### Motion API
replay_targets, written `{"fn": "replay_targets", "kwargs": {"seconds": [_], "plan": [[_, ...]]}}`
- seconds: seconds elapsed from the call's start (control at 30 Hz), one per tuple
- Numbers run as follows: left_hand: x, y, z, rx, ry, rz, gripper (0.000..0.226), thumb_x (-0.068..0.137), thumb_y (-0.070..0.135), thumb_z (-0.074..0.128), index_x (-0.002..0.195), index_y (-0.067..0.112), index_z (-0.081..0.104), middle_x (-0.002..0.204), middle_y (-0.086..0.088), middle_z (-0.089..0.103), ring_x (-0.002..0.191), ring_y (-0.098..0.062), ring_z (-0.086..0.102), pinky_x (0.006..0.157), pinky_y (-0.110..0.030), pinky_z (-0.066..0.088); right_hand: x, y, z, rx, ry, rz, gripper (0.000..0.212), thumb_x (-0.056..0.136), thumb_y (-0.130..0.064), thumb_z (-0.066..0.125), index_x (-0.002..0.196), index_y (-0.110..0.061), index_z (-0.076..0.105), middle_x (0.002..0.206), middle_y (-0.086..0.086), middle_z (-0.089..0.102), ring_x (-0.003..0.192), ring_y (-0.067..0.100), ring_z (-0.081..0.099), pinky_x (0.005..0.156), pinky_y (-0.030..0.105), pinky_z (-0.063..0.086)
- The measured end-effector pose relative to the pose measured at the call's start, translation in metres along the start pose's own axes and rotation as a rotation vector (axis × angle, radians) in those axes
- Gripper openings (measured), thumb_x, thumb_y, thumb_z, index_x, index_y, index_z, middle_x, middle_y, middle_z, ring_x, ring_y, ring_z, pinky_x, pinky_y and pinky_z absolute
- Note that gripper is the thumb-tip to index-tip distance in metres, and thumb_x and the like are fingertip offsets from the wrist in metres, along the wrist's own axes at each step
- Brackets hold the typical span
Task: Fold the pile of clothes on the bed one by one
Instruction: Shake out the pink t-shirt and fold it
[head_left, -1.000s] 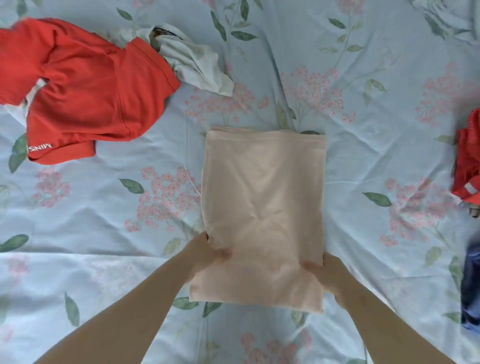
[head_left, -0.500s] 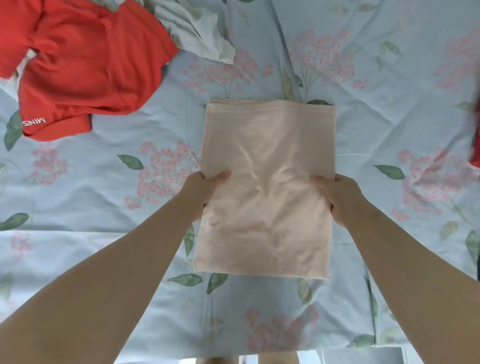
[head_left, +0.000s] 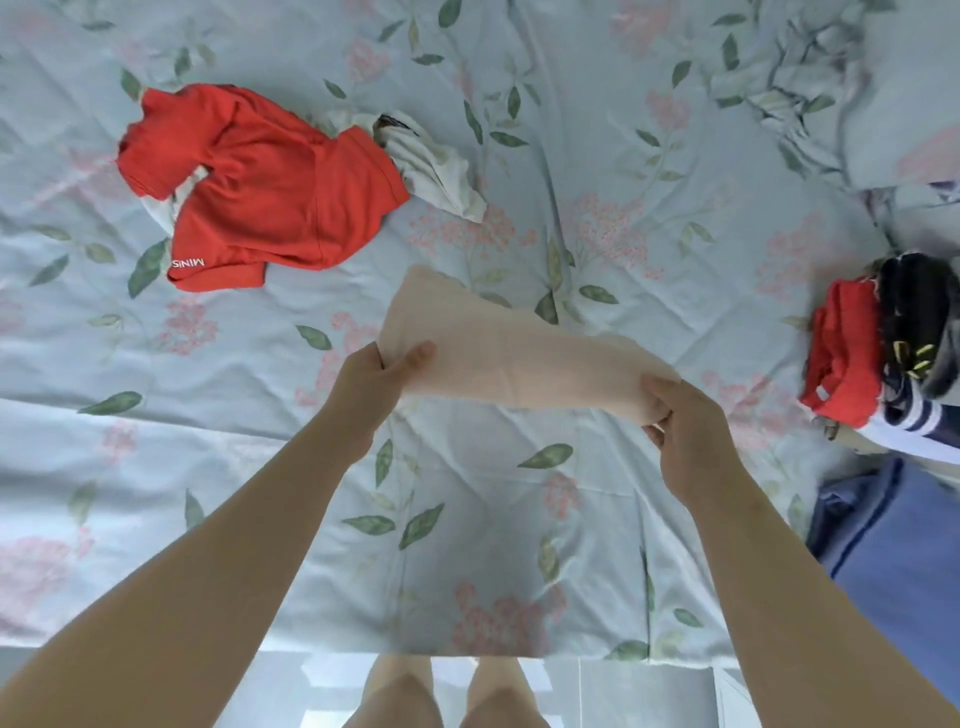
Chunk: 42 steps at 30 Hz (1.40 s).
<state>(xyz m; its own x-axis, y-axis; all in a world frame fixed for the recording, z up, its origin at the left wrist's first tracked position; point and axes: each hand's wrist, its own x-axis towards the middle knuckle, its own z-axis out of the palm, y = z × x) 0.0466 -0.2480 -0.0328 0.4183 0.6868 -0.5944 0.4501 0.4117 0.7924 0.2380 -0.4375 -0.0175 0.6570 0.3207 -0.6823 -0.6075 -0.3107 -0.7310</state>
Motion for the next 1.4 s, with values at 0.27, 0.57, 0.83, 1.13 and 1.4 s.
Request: {"fn": "replay_targets", "kwargs": {"seconds": [0.27,0.57,0.83,1.13,1.4], "plan": [[-0.06,-0.143,-0.008,0.182,-0.061,-0.447,0.041,0.089,0.03,0.064,0.121,0.005,0.06,0.103,-0.001,0.063,0.096,-0.017,0.055,0.082,-0.027,0.038,-0.026,0.139,-0.041,-0.345,0.032,0.387,0.018,0.09,-0.011,0.057,0.075,-0.02,0.056,0.081,-0.002,0.054,0.088,0.018,0.048,0.085,0.029,0.033],[-0.036,-0.188,0.002,0.204,0.105,-0.477,0.066,0.078,0.036,0.075,0.13,0.01,0.045,0.119,-0.002,0.057,0.106,-0.022,0.055,0.087,-0.032,0.043,-0.001,0.185,-0.035,-0.491,0.087,0.348,0.027,0.088,-0.025,0.064,0.107,-0.008,0.056,0.093,0.003,0.056,0.089,0.023,0.05,0.072,0.03,0.039],[0.003,-0.164,0.021,0.176,0.021,-0.491,0.062,0.074,0.036,0.079,0.122,0.012,0.05,0.11,-0.004,0.063,0.101,-0.026,0.06,0.092,-0.042,0.049,0.029,0.188,-0.016,-0.425,0.113,0.291,0.046,0.085,-0.024,0.068,0.122,-0.004,0.051,0.099,0.006,0.058,0.084,0.023,0.053,0.071,0.031,0.041],[-0.03,-0.09,0.02,0.139,-0.25,-0.406,0.031,0.082,0.032,0.07,0.107,0.016,0.062,0.101,-0.008,0.071,0.094,-0.028,0.067,0.084,-0.045,0.054,-0.033,0.141,-0.045,-0.235,0.128,0.193,0.018,0.091,-0.036,0.059,0.1,-0.021,0.061,0.09,-0.003,0.066,0.086,0.019,0.062,0.082,0.032,0.05],[-0.079,-0.012,0.096,0.33,-0.284,-0.152,0.04,0.087,0.036,0.065,0.119,0.015,0.055,0.106,-0.007,0.066,0.092,-0.027,0.065,0.076,-0.039,0.053,-0.083,0.083,-0.119,-0.168,0.252,0.021,0.013,0.097,-0.023,0.047,0.105,-0.016,0.055,0.089,-0.004,0.06,0.077,0.012,0.054,0.062,0.019,0.041]]}}
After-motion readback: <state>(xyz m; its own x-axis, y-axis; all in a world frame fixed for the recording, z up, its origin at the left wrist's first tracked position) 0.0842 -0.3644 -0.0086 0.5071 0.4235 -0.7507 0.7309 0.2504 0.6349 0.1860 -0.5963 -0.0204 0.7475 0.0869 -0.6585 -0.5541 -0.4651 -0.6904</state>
